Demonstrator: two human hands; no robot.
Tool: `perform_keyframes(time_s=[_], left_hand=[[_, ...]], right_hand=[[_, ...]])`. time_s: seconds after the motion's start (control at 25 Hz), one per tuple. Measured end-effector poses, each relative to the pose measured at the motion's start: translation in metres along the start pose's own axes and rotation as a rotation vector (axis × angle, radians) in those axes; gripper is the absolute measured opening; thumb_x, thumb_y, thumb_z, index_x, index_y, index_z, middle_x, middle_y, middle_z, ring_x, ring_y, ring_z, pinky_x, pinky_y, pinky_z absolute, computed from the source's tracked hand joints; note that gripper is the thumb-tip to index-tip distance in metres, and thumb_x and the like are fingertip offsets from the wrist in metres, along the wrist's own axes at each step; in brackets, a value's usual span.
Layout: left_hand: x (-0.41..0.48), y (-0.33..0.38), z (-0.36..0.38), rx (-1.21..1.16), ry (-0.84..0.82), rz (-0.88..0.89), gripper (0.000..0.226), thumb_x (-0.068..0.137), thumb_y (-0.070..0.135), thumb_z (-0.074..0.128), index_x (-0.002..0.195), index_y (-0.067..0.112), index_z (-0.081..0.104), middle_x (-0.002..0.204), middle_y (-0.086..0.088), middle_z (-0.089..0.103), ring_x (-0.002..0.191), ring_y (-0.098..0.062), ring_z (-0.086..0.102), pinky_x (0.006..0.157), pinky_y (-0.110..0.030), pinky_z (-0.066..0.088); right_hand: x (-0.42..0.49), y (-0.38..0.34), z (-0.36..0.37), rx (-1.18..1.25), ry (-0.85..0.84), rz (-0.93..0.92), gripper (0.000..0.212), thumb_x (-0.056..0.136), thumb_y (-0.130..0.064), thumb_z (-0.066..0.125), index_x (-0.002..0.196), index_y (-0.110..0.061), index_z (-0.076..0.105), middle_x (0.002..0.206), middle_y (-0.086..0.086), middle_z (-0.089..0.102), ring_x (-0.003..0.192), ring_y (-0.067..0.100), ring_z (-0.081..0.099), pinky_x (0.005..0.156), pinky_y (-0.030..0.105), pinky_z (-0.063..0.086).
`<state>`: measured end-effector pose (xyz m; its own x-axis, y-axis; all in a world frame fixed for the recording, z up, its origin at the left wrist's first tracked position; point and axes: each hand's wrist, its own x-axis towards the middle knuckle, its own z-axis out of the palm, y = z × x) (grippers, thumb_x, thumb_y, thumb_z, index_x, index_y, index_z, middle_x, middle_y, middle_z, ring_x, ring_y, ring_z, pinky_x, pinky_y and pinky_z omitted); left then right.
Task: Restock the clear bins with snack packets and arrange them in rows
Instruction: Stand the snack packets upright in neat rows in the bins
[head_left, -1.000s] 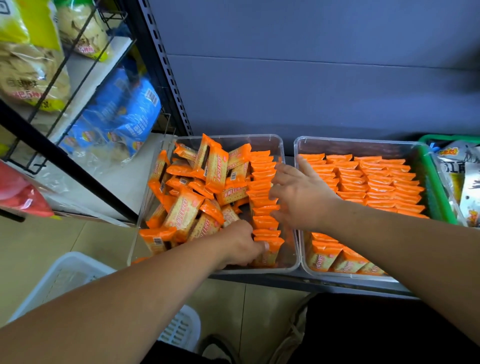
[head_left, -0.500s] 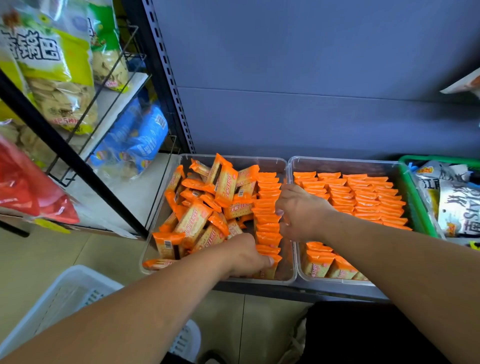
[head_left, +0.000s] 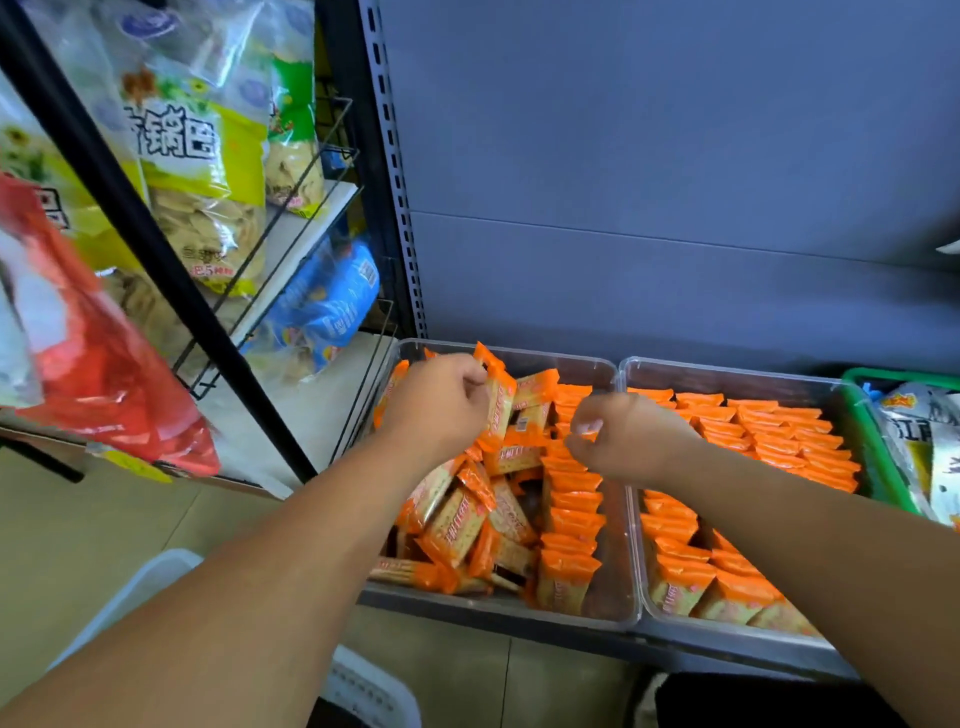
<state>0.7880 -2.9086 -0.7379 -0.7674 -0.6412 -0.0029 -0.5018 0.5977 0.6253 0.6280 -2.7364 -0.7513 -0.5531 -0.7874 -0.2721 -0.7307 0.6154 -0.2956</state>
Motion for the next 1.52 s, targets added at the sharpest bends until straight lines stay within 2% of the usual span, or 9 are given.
perform_keyframes(time_s=[0.24, 0.36, 0.52, 0.76, 0.92, 1.08, 1.16, 1.32, 1.52], left_hand=[[0.049, -0.006, 0.026, 0.181, -0.107, 0.063, 0.054, 0.102, 0.026, 0.061, 0.154, 0.019, 0.047, 0.156, -0.004, 0.048, 0.143, -0.027, 0.046, 0.115, -0.041, 0.042], [0.077, -0.006, 0.03, 0.159, -0.191, 0.031, 0.063, 0.095, 0.016, 0.068, 0.154, 0.022, 0.046, 0.15, -0.004, 0.046, 0.131, -0.027, 0.054, 0.108, -0.04, 0.049], [0.083, 0.007, 0.018, 0.183, -0.356, -0.104, 0.075, 0.08, 0.019, 0.081, 0.148, 0.03, 0.052, 0.143, 0.006, 0.048, 0.126, -0.019, 0.057, 0.097, -0.032, 0.053], [0.053, 0.019, -0.005, -0.029, -0.691, -0.207, 0.028, 0.078, 0.024, 0.084, 0.104, 0.034, 0.078, 0.103, 0.011, 0.075, 0.089, -0.008, 0.075, 0.085, -0.033, 0.063], [0.025, 0.024, -0.004, 0.233, -1.087, -0.121, 0.039, 0.085, 0.039, 0.084, 0.122, 0.041, 0.072, 0.122, 0.018, 0.069, 0.112, -0.005, 0.067, 0.1, -0.036, 0.057], [0.043, 0.017, 0.002, 0.225, -0.555, 0.016, 0.014, 0.097, 0.039, 0.071, 0.108, 0.033, 0.077, 0.103, 0.016, 0.072, 0.096, -0.007, 0.068, 0.085, -0.034, 0.06], [0.06, 0.008, 0.019, 0.229, -0.281, 0.093, 0.026, 0.102, 0.033, 0.063, 0.127, 0.03, 0.071, 0.124, 0.009, 0.07, 0.112, -0.013, 0.066, 0.097, -0.037, 0.057], [0.076, 0.003, 0.056, 0.313, -0.485, 0.114, 0.051, 0.108, 0.034, 0.052, 0.158, 0.027, 0.042, 0.152, 0.003, 0.049, 0.139, -0.023, 0.049, 0.111, -0.038, 0.045], [0.091, -0.001, 0.044, 0.146, -0.719, -0.038, 0.054, 0.083, 0.053, 0.082, 0.133, 0.04, 0.066, 0.112, 0.017, 0.069, 0.104, -0.01, 0.07, 0.096, -0.041, 0.059]], right_hand=[[0.058, 0.022, -0.005, 0.212, 0.228, -0.023, 0.014, 0.096, -0.036, 0.059, 0.096, -0.031, 0.072, 0.101, -0.009, 0.075, 0.093, 0.016, 0.069, 0.091, 0.043, 0.059], [0.071, 0.033, 0.01, 0.162, 0.299, -0.082, 0.018, 0.1, -0.041, 0.06, 0.107, -0.029, 0.071, 0.099, -0.016, 0.071, 0.091, 0.004, 0.063, 0.119, 0.039, 0.039], [0.074, 0.039, 0.018, 0.237, 0.351, -0.109, 0.025, 0.1, -0.043, 0.062, 0.113, -0.026, 0.073, 0.097, -0.017, 0.066, 0.099, 0.009, 0.065, 0.108, 0.041, 0.049], [0.075, 0.042, 0.023, 0.181, 0.285, -0.164, 0.021, 0.101, -0.04, 0.06, 0.114, -0.029, 0.073, 0.109, -0.014, 0.073, 0.104, 0.006, 0.066, 0.13, 0.042, 0.016], [0.07, 0.042, 0.019, 0.168, 0.252, -0.173, 0.023, 0.102, -0.039, 0.059, 0.118, -0.029, 0.071, 0.115, -0.014, 0.072, 0.108, 0.005, 0.066, 0.13, 0.035, 0.005], [0.071, 0.044, 0.019, 0.251, 0.268, -0.17, 0.02, 0.101, -0.037, 0.061, 0.113, -0.026, 0.073, 0.106, -0.012, 0.073, 0.101, 0.007, 0.067, 0.12, 0.018, 0.002], [0.072, 0.047, 0.017, 0.303, 0.274, -0.163, 0.02, 0.1, -0.037, 0.063, 0.113, -0.024, 0.073, 0.102, -0.013, 0.072, 0.099, 0.006, 0.067, 0.12, 0.018, 0.008], [0.072, 0.057, 0.015, 0.322, 0.219, -0.213, 0.023, 0.098, -0.033, 0.07, 0.119, -0.024, 0.073, 0.102, -0.018, 0.067, 0.099, 0.003, 0.064, 0.11, 0.034, 0.047], [0.074, 0.066, 0.021, 0.247, 0.243, -0.31, 0.02, 0.094, -0.026, 0.075, 0.114, -0.025, 0.073, 0.107, -0.015, 0.071, 0.098, 0.0, 0.064, 0.124, 0.041, 0.029]])
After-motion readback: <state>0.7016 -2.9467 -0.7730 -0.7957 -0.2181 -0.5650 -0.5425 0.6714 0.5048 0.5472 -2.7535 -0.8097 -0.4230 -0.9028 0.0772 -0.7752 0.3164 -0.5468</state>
